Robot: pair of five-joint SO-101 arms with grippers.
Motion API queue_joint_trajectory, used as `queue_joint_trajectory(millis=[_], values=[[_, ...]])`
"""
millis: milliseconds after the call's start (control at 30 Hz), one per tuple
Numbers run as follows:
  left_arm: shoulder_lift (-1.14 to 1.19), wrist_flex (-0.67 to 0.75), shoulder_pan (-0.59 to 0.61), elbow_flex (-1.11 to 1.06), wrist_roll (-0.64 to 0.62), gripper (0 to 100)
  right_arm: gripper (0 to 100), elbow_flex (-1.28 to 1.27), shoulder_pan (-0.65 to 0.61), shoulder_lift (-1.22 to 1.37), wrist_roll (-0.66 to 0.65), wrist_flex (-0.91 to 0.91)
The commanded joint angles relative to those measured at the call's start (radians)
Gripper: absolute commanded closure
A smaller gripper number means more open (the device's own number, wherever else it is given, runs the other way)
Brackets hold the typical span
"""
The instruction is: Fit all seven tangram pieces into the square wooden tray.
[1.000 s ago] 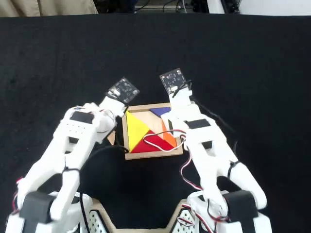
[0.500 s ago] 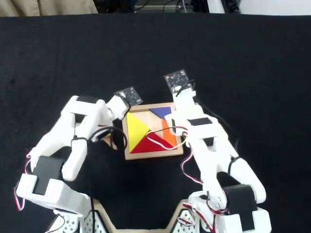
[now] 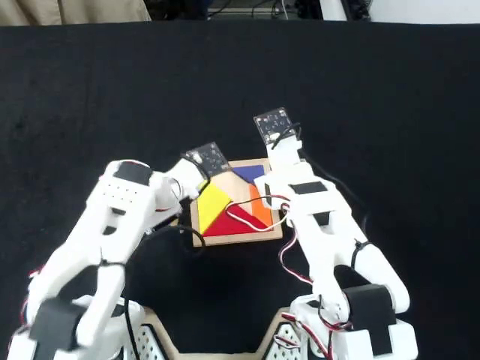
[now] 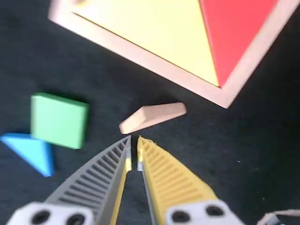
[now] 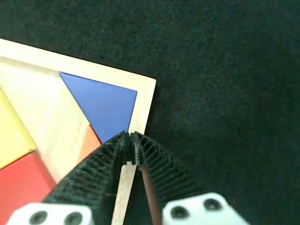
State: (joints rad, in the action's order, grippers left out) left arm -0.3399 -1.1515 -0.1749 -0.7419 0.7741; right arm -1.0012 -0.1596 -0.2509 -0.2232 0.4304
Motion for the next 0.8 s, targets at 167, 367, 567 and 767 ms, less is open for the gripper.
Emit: queue_joint_trajectory(millis=[167, 367, 567, 767], values=[[-0.253, -0.140, 0.030, -0.001, 0.247, 79, 98.7, 0.062, 0.015, -0.007, -0.006, -0.018], [-0.141, -0.149, 0.059, 0.008, 0.559, 71, 98.7, 0.062, 0.015, -0.005, -0.006, -0.018], [0.063, -0.109, 0.031, 0.107, 0.638, 72, 98.7, 0.062, 0.015, -0.005, -0.008, -0.018], [0.141, -0.107, -0.031, 0.209, 0.707, 72, 98.7, 0.068, 0.015, -0.005, -0.008, -0.018]])
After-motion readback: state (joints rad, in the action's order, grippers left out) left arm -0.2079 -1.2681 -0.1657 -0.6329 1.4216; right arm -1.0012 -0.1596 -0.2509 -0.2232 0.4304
